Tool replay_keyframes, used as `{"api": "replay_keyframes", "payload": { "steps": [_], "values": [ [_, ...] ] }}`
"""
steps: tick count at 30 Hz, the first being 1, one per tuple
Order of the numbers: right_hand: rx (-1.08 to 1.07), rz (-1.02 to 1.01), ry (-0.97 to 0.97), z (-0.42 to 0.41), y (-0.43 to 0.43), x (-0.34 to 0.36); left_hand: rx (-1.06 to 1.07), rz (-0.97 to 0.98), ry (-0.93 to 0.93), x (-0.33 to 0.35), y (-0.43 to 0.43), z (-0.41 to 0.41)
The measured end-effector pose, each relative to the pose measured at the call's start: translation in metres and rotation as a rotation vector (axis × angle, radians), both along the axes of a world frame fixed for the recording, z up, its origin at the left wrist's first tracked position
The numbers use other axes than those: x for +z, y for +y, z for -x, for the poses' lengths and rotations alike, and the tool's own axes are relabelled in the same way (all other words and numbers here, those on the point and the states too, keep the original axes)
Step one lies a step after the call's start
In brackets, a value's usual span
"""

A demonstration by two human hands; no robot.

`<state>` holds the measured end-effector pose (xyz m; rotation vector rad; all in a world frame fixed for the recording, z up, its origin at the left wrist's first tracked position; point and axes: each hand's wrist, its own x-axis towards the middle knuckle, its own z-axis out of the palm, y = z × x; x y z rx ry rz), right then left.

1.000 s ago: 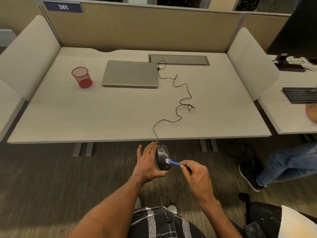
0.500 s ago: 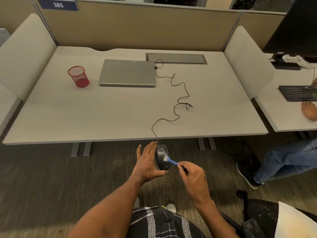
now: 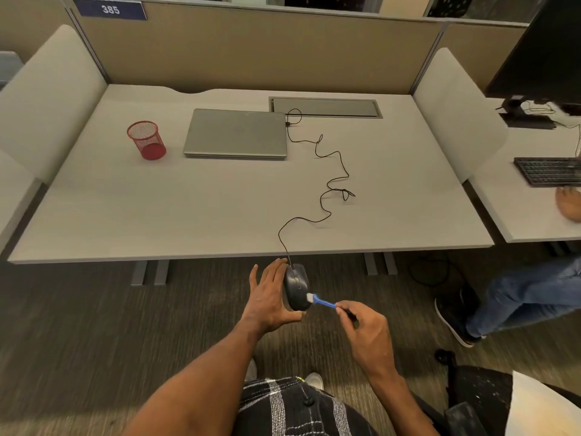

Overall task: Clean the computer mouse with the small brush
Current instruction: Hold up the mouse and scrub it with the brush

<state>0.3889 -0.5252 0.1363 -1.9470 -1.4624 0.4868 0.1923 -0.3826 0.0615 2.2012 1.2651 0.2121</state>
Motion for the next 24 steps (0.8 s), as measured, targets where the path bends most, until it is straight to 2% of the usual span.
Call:
{"api": "replay_keyframes", "payload": {
  "steps": [3, 8, 13, 19, 24],
  "values": [
    [0.103, 0.065, 0.000, 0.001, -0.001, -0.003, -0.011, 0.006, 0.004, -0.001, -0.001, -0.001],
    [-0.016, -0.041, -0.048, 0.002, 0.003, -0.001, -0.013, -0.009, -0.002, 0.001, 0.000, -0.002],
    [0.190, -0.042, -0.055, 0.015, 0.014, 0.007, -0.050, -0.026, 0.036, -0.001, -0.002, -0.004],
    [0.277, 0.053, -0.176, 0.013, 0.023, 0.007, -0.059, -0.025, 0.060, -0.001, -0.002, -0.003],
    [0.188, 0.137, -0.223, -0.007, 0.015, 0.007, -0.040, -0.007, 0.022, -0.001, -0.001, -0.002]
  ]
}}
